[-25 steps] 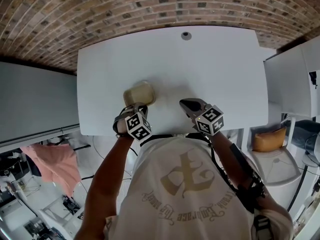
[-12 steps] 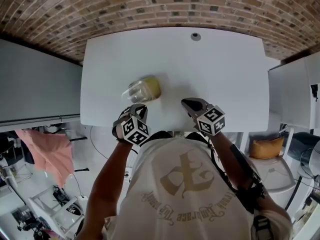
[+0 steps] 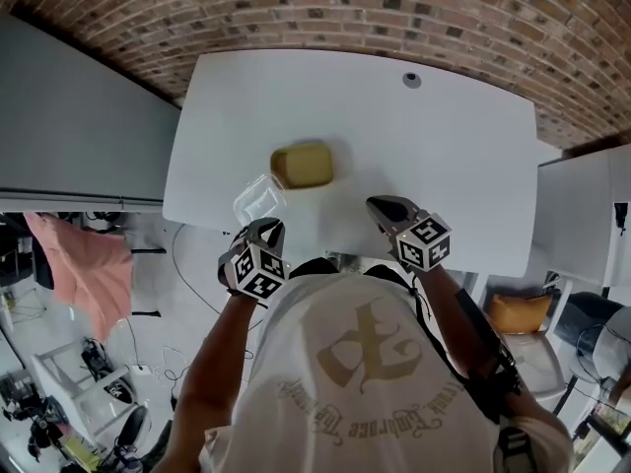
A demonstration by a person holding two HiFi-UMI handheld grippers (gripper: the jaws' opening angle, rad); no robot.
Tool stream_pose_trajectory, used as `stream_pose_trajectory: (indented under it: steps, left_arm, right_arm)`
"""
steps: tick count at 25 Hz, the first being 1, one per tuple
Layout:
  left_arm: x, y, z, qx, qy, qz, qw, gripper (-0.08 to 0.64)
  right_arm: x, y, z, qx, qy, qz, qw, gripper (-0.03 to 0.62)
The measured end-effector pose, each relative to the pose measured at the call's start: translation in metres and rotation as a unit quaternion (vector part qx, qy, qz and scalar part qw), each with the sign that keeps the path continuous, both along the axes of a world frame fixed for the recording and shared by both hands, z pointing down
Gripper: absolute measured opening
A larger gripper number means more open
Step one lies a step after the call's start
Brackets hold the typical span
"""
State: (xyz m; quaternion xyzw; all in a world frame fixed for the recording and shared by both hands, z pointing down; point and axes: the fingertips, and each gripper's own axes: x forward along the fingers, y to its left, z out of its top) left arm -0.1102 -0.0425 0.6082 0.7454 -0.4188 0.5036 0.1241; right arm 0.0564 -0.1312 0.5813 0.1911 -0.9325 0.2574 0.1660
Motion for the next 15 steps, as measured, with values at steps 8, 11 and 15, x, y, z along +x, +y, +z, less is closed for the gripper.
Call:
stream_pose_trajectory:
  steps: [8, 11, 15]
  left_arm:
    - [-0.02, 0.031, 0.002, 0.002, 0.018, -0.055, 0.9983, 0.021]
    - [-0.026, 0.039, 0.002, 0.005, 0.03, -0.075, 0.9967, 0.021]
    - [-0.032, 0.051, 0.001, 0.01, 0.044, -0.101, 0.9938, 0.021]
  right_arm:
    - [-0.022, 0.013, -0.001, 0.002, 0.008, -0.031, 0.999, 0.008]
    - [-0.031, 0.019, -0.002, 0.005, 0.012, -0.046, 0.999, 0.008]
    - [-0.045, 0.025, -0.002, 0.017, 0.021, -0.078, 0.997, 0.008]
